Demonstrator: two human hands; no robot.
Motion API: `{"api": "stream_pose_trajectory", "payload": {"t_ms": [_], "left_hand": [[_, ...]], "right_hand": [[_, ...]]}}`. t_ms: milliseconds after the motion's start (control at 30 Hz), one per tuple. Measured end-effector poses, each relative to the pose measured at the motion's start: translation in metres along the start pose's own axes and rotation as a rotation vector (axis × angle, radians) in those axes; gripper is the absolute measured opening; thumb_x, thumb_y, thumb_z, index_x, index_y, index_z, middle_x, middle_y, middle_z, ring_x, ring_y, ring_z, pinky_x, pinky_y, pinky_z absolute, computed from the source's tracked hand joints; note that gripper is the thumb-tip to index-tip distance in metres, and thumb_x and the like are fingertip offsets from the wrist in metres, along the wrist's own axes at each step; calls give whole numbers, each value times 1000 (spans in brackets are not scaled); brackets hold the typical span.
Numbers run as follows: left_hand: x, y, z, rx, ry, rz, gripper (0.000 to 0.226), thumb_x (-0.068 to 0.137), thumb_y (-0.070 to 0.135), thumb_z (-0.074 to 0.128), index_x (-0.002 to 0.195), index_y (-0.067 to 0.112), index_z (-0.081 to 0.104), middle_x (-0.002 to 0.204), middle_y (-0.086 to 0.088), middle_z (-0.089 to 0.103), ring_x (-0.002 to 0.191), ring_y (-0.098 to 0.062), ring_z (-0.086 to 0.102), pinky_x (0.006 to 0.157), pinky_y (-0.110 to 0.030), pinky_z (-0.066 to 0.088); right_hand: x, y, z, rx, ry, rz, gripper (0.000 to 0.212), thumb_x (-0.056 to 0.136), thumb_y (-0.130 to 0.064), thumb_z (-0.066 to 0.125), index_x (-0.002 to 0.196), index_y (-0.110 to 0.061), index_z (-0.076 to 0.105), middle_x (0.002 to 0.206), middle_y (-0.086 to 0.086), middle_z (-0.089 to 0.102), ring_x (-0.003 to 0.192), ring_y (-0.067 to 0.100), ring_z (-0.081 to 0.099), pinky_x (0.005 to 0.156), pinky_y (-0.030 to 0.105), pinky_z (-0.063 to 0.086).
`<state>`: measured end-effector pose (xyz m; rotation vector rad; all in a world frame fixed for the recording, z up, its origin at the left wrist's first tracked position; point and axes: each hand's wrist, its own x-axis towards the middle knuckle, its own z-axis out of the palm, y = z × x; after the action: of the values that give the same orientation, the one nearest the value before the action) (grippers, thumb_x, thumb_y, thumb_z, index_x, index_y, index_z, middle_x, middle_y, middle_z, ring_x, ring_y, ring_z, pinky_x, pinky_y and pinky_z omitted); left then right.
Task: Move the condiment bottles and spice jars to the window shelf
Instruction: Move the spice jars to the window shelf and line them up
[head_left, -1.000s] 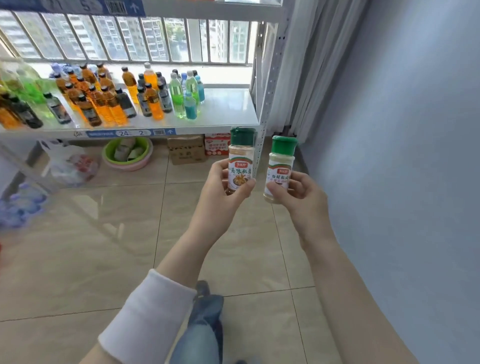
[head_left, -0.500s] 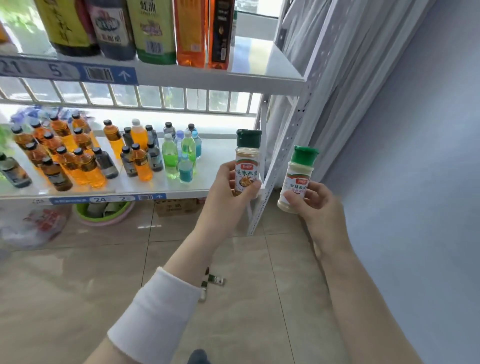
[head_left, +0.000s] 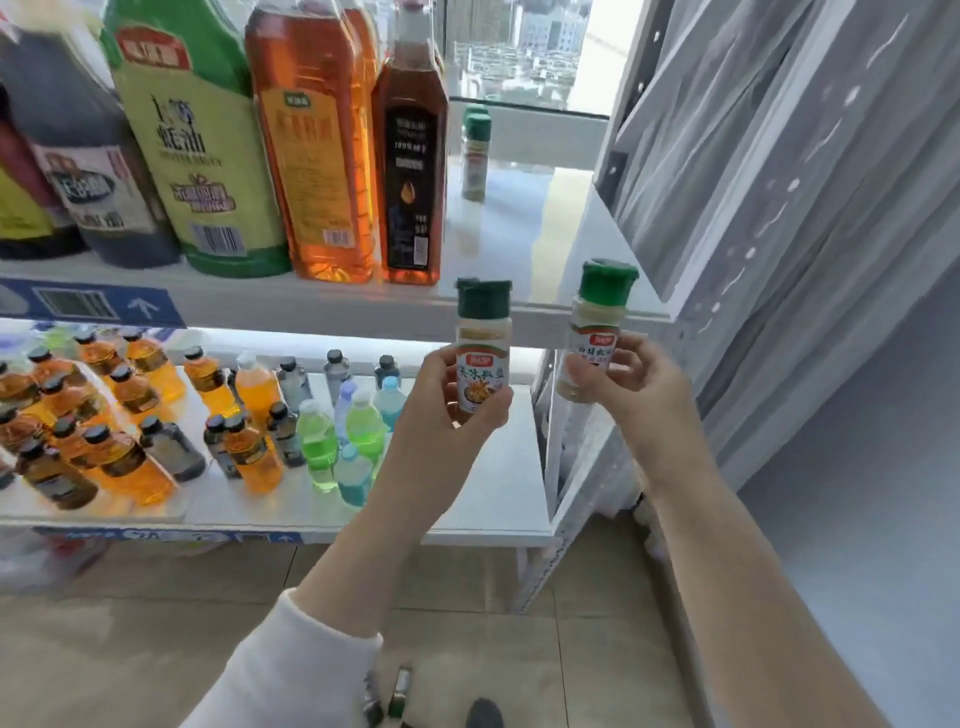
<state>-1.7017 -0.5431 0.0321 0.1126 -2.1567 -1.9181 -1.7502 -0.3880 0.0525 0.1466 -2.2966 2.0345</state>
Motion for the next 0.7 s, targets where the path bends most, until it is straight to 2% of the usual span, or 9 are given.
{"api": "stream_pose_trajectory", "payload": {"t_ms": [67, 200, 333, 500, 567, 700], "left_hand": [[32, 6, 14, -13, 49, -9, 28, 83, 17, 64, 101, 32, 48, 93, 5, 62, 84, -11, 60, 80, -29, 53], [88, 15, 29, -19, 105, 3, 28, 83, 21, 64, 105, 31, 50, 96, 3, 63, 88, -13, 61, 82, -33, 53], [125, 16, 36, -17, 147, -21, 26, 83, 23, 64, 103, 32, 50, 97, 5, 64, 85, -6, 62, 77, -25, 51], [152, 10, 39, -23, 168, -28, 35, 74, 37, 70, 103, 32, 52, 95, 3, 63, 87, -12, 62, 77, -31, 54], [158, 7, 39, -37, 176, -24, 39, 68, 43, 69, 103, 33, 53, 94, 4, 63, 86, -13, 62, 79, -34, 54], [165, 7, 41, -37, 177, -26, 35, 71, 36, 65, 104, 30, 53, 85, 15, 64, 83, -7, 62, 81, -35, 54]], "right_hand": [[52, -7, -1, -3, -50, -27, 28, 74, -21, 74, 95, -25, 56, 93, -6, 66, 81, 8, 66, 67, 14, 51], [151, -19, 14, -127, -150, -137, 35, 76, -22, 74, 104, -19, 53, 98, -6, 64, 86, 8, 62, 67, 14, 49], [225, -18, 47, -195, -212, -172, 42, 76, -22, 74, 110, -11, 51, 99, -5, 59, 78, 0, 55, 54, 2, 44], [281, -1, 82, -269, -236, -142, 44, 73, -23, 77, 107, -8, 53, 96, -3, 58, 69, -4, 51, 46, -2, 37], [293, 2, 92, -293, -234, -147, 45, 73, -22, 77, 107, -7, 54, 98, 1, 60, 72, 1, 54, 52, 1, 39], [304, 7, 104, -353, -228, -186, 42, 75, -21, 74, 107, -4, 52, 106, 8, 62, 86, 13, 53, 73, 20, 41]]}}
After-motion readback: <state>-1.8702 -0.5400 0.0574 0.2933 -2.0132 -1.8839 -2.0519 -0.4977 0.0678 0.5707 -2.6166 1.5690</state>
